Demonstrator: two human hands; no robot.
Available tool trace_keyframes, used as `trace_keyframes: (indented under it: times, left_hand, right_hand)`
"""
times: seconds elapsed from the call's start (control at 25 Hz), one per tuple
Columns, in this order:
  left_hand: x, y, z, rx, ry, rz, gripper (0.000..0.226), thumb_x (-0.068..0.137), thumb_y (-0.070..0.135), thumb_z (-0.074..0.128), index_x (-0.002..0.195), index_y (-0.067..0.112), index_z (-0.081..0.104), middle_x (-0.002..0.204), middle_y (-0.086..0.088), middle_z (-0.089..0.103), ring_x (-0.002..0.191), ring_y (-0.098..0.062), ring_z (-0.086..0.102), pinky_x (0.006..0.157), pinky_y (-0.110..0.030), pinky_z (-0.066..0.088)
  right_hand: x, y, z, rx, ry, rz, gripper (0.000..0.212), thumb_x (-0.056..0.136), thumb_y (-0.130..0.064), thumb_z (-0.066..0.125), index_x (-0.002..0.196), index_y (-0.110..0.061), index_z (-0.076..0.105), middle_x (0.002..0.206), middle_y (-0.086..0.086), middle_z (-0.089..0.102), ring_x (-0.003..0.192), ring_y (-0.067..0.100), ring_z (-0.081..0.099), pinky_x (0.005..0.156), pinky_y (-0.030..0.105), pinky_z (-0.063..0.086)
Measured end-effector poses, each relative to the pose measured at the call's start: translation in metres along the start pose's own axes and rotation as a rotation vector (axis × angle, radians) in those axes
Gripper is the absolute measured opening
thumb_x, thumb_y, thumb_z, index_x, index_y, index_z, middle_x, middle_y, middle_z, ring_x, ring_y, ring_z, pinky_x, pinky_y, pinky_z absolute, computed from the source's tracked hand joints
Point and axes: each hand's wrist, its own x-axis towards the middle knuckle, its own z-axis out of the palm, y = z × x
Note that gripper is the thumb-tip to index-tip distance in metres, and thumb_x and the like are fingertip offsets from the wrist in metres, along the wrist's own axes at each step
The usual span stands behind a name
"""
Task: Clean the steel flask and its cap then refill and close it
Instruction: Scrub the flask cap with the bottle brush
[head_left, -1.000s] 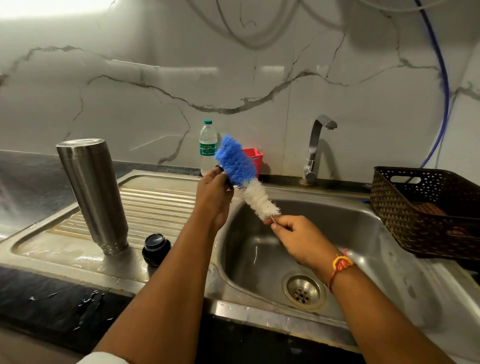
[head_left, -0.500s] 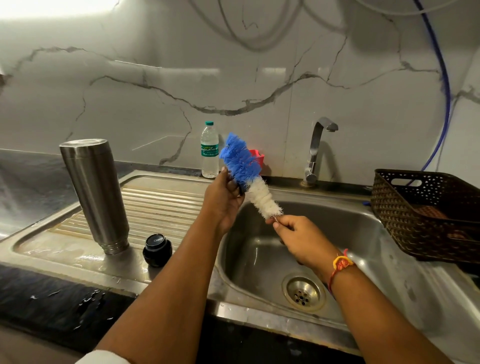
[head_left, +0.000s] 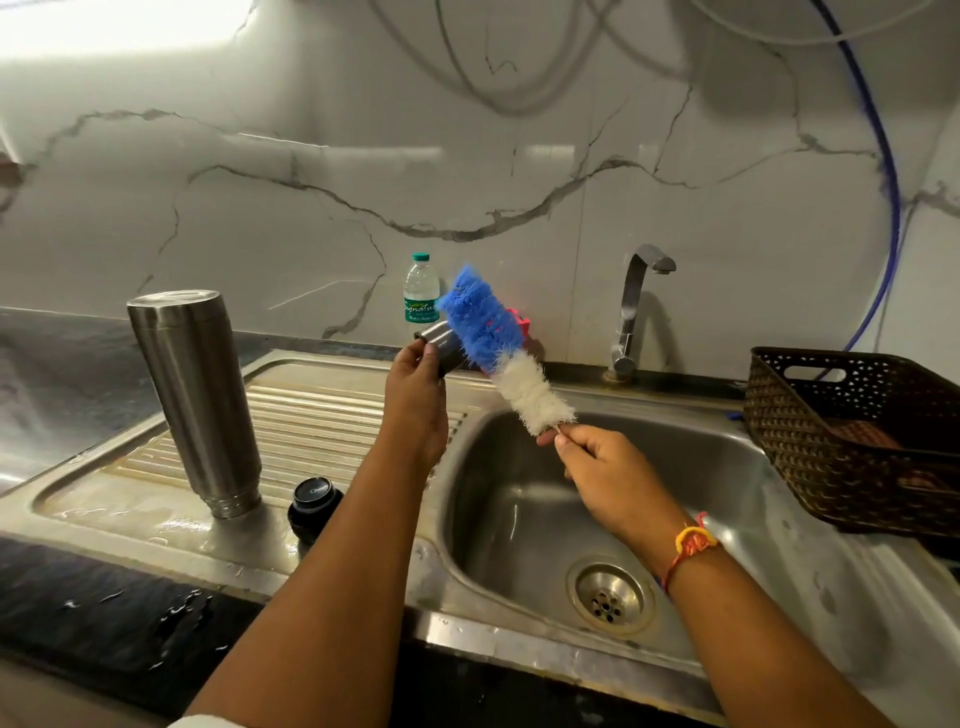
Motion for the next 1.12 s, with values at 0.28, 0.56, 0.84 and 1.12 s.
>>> trace_keyframes:
  times: [0.28,0.56,0.84,1.12]
  left_hand:
    - [-0.008,-0.014,0.008,0.873,-0.183,0.286,0.025,0.107,0.018,0.048,0.126,0.012,0.063,0.115,-0.003,0.070,0.096,-0.011,0.064,0.089,-0.029,0.051]
    - [-0.007,-0.015,0.004,1.028,-0.232,0.357,0.030,0.108,0.017,0.046,0.133,0.013,0.062,0.119,-0.004,0.068,0.108,-0.015,0.062,0.094,-0.024,0.047]
    - [-0.015,-0.012,0.004,1.001,-0.240,0.347,0.028,0.108,0.017,0.045,0.131,0.014,0.062,0.116,0.000,0.064,0.104,-0.014,0.059,0.088,-0.023,0.046]
    - [-0.011,0.001,0.008,-0.158,-0.073,-0.111,0.017,0.108,0.014,0.045,0.118,0.009,0.058,0.124,-0.021,0.067,0.117,-0.030,0.068,0.095,-0.038,0.057]
  right_hand:
    - [0.001,0.001,-0.005,-0.027,-0.025,0.055,0.024,0.103,-0.024,0.046,0.108,-0.025,0.069,0.056,-0.006,0.046,0.048,0.008,0.039,0.050,0.027,0.033]
    - [-0.002,-0.004,-0.012,0.044,-0.058,0.138,0.024,0.103,-0.026,0.044,0.104,-0.028,0.068,0.064,-0.001,0.047,0.048,0.008,0.038,0.045,0.024,0.032]
    - [-0.005,-0.006,-0.021,0.185,-0.091,0.264,0.024,0.104,-0.029,0.043,0.107,-0.027,0.066,0.068,-0.001,0.045,0.047,0.007,0.033,0.040,0.022,0.026]
    - [-0.006,-0.010,-0.019,0.777,-0.248,0.509,0.028,0.104,-0.024,0.042,0.118,-0.011,0.063,0.059,-0.005,0.035,0.048,0.004,0.019,0.040,0.017,0.011]
